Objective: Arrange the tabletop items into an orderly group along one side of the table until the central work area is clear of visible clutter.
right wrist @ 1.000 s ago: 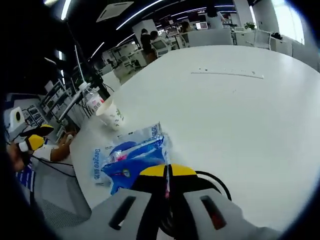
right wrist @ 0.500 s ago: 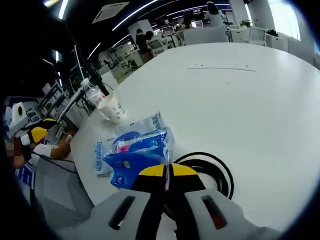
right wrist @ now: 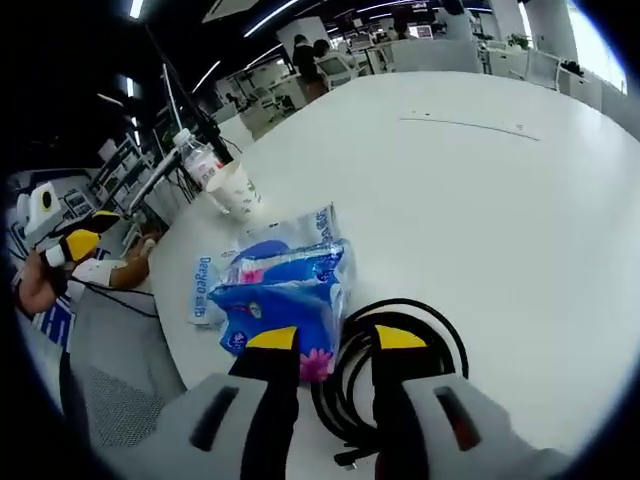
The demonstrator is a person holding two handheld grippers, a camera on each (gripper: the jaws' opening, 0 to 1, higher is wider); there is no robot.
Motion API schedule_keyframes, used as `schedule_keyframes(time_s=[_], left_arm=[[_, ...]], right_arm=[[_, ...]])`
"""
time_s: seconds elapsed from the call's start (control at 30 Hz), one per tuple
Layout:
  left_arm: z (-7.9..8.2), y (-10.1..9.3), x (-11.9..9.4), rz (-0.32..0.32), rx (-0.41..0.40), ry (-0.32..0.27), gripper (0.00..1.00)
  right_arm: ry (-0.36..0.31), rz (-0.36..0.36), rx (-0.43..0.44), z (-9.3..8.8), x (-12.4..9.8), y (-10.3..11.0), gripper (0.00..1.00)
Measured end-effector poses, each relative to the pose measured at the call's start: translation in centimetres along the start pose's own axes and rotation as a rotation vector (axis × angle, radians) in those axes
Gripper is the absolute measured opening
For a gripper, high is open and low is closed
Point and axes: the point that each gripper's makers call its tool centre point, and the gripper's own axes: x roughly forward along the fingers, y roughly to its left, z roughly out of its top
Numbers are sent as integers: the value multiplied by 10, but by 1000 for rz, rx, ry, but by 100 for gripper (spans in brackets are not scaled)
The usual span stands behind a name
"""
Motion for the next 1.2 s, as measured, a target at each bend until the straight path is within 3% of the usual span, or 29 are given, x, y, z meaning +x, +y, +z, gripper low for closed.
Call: schedule_keyframes(time_s=[0.17,0.3,0.57,0.67,0.73,0.77,0.8,0.87,1.03,1.2], left_arm=[[-1,3,-2,9,-8,-3,35],[-1,3,-3,12,-12,-5,35],[1,2,-2,9,-7,-6,35],[1,1,-2,8,-6,-5,35],[1,1,-2,8,-5,-5,35],[1,2,-2,9,-5,-5,35],[1,2,-2,10,-5,-5,35],[1,3,-3,12,-7,-6,35],[1,2,-3,12,-9,-5,35],[0,-1,-1,3,-3,0,35]], right_arm=[[56,27,-77,0,4,2,34],[107,29,-195,5,8,-3,39],[155,71,-272,15,18,2,43],[165,90,-291,15,22,5,39],[163,95,-315,15,25,7,26],[152,88,-315,16,24,7,14],[141,84,-306,18,24,7,10],[93,77,-221,23,25,7,8],[55,64,-175,24,19,4,1],[-13,30,-42,29,10,-8,0]])
